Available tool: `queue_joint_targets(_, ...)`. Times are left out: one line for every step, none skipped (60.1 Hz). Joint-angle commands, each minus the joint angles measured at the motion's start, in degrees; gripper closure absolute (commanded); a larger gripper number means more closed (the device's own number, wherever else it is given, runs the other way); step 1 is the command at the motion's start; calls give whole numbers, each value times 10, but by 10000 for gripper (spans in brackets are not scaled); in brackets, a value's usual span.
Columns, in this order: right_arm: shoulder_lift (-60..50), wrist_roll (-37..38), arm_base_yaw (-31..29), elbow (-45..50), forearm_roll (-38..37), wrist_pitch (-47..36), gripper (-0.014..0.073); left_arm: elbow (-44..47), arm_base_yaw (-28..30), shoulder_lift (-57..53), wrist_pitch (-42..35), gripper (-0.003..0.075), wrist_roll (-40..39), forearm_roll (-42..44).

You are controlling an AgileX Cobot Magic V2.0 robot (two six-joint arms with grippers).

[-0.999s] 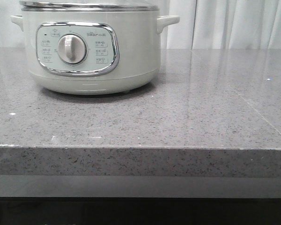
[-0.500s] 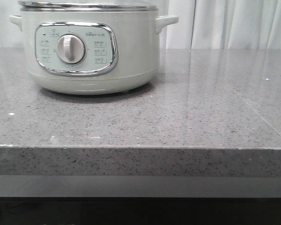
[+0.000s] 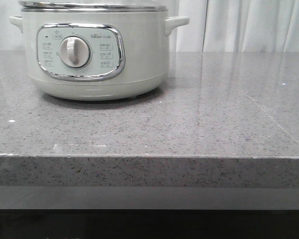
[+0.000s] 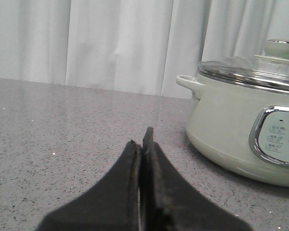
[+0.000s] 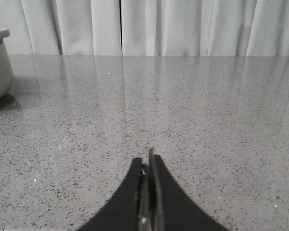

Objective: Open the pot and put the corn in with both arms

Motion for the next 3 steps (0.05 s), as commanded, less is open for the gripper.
queue_joint_targets(-13,-6,-4,-7,1,-49,662,6,0,-6,-48,741,-2,-3)
queue_joint_targets(-13,-6,-4,-7,1,-49,662,6,0,-6,-48,741,-2,-3)
queue_joint_targets(-13,-6,-4,-7,1,-49,662,6,0,-6,-48,741,-2,-3)
